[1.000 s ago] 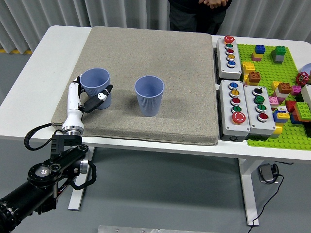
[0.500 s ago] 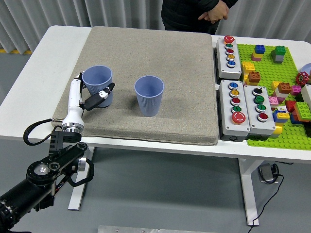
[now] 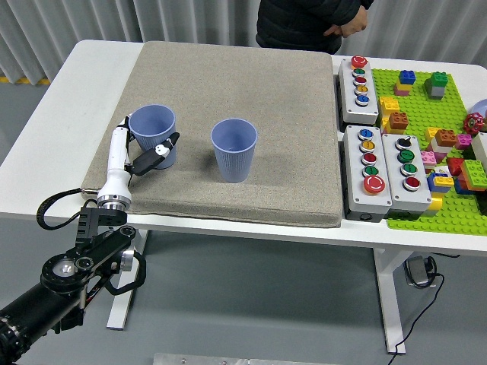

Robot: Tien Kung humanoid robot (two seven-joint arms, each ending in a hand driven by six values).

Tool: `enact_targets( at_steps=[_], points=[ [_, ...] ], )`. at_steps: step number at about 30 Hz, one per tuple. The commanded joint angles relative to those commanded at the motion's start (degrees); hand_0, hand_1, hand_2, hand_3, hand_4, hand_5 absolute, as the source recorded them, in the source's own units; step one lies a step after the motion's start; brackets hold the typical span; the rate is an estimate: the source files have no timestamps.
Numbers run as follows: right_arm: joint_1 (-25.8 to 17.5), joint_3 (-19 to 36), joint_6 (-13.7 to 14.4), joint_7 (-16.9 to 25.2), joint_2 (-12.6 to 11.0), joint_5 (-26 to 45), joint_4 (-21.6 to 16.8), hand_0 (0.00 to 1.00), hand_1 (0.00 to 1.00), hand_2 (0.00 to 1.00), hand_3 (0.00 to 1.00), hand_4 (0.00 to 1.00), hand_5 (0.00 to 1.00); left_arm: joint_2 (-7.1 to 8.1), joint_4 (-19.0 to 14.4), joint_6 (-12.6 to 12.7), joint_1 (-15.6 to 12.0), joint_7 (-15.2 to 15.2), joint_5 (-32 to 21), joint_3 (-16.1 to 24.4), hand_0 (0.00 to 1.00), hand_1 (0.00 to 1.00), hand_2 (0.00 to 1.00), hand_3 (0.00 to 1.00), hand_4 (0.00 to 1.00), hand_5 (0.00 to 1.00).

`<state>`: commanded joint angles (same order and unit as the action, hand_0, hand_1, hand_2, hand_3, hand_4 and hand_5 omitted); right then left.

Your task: Pick cup pour cup place

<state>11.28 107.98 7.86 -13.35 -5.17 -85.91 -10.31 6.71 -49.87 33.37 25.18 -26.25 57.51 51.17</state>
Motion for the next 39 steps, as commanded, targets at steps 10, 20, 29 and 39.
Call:
enact_targets(
  at_steps=[10,20,29,39],
  points=[
    [0.0,0.0,0.0,0.0,0.0,0.1,0.0,0.695,0.631,0.585,0.588,0.002,0.196,-0.03,-0.6,-2.1,-0.6,1.1,2.5,1.2,0.790,0.808,0.946,0.932,0.913,0.394],
    [0.0,-0.2,0.1,0.0,0.0,0.3,0.0,0.695,0.631,0.585,0.589,0.002,0.195,0.10,-0.7,-3.9,-0.6,2.8,5.3,1.9,0.812,0.828,0.996,0.998,0.942,0.413],
    [-0.2,-0.1,0.0,0.0,0.0,0.0,0.0,0.695,0.631,0.585,0.589,0.002,0.195,0.03,-0.9,-5.0,-1.2,3.6,6.7,2.8,0.865,0.899,0.998,0.998,0.953,0.409],
    [-0.3,0.1,-0.1,0.0,0.0,-0.5,0.0,0.695,0.631,0.585,0.589,0.002,0.198,0.28,-2.9,-6.4,-2.8,4.5,9.3,4.4,0.893,0.928,0.998,0.998,0.964,0.420]
  ],
)
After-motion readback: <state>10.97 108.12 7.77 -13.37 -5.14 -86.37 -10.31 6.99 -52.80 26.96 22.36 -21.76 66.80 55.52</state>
